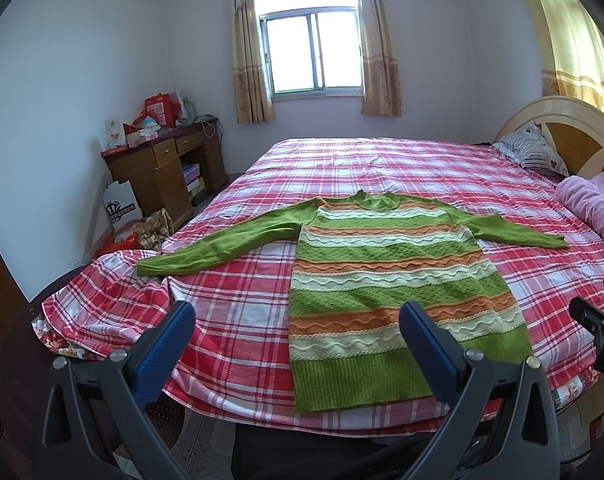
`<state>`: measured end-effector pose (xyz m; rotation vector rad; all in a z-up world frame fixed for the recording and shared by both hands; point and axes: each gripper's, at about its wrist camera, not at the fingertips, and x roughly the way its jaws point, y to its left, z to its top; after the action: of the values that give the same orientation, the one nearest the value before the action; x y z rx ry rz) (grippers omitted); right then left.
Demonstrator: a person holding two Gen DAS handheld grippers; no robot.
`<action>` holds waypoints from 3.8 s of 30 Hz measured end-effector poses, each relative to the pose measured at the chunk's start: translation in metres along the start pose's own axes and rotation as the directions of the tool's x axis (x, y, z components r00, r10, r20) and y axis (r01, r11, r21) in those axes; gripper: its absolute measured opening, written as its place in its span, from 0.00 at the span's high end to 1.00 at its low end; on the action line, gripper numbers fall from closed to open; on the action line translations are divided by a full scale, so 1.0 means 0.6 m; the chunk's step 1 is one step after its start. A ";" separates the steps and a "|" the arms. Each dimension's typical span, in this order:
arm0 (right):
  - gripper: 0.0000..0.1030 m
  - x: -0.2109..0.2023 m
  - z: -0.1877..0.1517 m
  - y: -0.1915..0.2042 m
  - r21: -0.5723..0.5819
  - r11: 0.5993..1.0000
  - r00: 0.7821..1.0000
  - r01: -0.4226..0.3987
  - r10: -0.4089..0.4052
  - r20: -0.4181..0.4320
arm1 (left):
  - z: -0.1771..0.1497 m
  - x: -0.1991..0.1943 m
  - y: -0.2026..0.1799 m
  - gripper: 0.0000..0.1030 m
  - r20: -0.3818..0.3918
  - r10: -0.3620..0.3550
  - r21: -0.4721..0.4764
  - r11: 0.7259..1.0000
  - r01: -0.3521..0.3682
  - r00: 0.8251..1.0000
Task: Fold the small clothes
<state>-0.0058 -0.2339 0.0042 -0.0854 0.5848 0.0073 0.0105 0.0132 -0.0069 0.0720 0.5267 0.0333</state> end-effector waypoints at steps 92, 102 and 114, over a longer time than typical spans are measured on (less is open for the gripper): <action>0.93 0.449 0.290 -0.540 0.272 0.941 0.977 0.201 -0.174 -0.122 | 0.097 0.620 0.025 0.00 -0.276 0.202 -0.030 0.975 -0.218 0.940; 0.96 0.431 0.383 -0.432 0.170 0.975 0.989 0.142 -0.134 -0.055 | 0.084 0.618 0.057 0.00 -0.271 0.204 -0.041 0.974 -0.223 0.941; 0.97 0.425 0.470 -0.295 0.054 0.995 0.997 0.080 -0.080 0.005 | 0.055 0.625 0.098 0.00 -0.292 0.178 -0.092 0.973 -0.213 0.940</action>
<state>0.3675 -0.3914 0.1115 -0.0562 0.5739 -0.0861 0.3501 0.0889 -0.1617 -0.0007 0.8010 0.2744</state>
